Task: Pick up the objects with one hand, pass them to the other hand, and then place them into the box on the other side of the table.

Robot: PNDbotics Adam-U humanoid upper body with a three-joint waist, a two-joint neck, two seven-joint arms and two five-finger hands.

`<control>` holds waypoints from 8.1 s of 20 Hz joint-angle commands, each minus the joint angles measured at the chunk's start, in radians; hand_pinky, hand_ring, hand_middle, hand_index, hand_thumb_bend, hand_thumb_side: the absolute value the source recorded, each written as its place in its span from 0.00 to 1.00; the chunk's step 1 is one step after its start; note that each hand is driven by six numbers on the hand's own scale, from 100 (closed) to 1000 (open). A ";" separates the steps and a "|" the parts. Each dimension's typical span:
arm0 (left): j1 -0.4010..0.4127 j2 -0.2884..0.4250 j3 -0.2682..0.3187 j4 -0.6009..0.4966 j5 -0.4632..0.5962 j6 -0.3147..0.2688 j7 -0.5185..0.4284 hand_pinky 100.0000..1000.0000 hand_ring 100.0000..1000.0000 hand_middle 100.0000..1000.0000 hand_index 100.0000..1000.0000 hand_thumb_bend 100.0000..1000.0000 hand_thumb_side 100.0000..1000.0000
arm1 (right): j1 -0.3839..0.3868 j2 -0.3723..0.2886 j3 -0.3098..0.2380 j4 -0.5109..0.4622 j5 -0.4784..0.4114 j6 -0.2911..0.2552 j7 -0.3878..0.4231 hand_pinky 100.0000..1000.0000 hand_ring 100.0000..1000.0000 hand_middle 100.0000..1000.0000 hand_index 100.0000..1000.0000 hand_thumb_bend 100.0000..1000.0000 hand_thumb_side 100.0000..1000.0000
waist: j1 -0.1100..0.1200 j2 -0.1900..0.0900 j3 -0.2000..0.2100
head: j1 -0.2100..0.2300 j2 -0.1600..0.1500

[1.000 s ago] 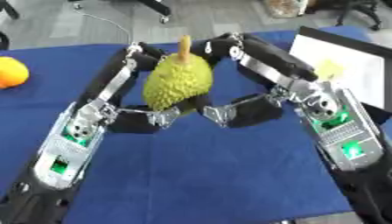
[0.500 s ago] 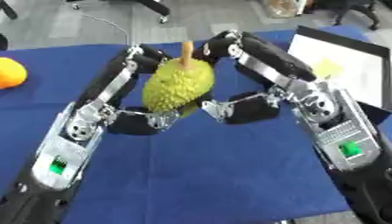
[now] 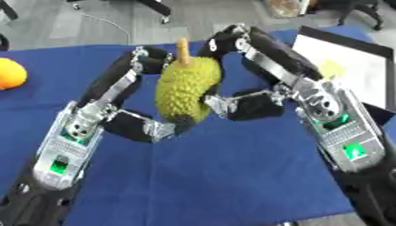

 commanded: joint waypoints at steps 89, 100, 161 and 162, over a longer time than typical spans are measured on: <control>-0.182 0.672 0.368 0.753 -0.653 0.412 0.117 0.77 0.70 0.71 0.83 0.64 0.40 | 0.183 0.053 -0.162 -0.021 0.188 -0.328 -0.216 0.72 0.84 0.71 0.95 0.02 0.30 | 0.018 0.030 -0.026 | 0.373 -0.003; -0.232 0.703 0.425 1.071 -0.691 0.507 0.246 0.75 0.65 0.66 0.78 0.61 0.38 | 0.176 0.074 -0.163 -0.020 0.183 -0.318 -0.216 0.71 0.84 0.70 0.96 0.00 0.33 | 0.019 0.082 -0.104 | 0.329 -0.003; -0.042 0.140 0.054 -0.051 0.100 0.123 0.154 0.61 0.26 0.17 0.31 0.00 0.06 | 0.020 0.024 -0.092 -0.021 -0.044 -0.148 0.006 0.75 0.94 0.84 1.00 0.35 0.48 | 0.011 -0.014 -0.052 | 0.156 -0.003; -0.040 0.138 0.042 -0.055 0.111 0.113 0.137 0.61 0.26 0.17 0.31 0.00 0.06 | 0.018 0.025 -0.093 -0.021 -0.035 -0.127 -0.003 0.75 0.94 0.84 1.00 0.35 0.47 | 0.011 -0.013 -0.050 | 0.149 -0.003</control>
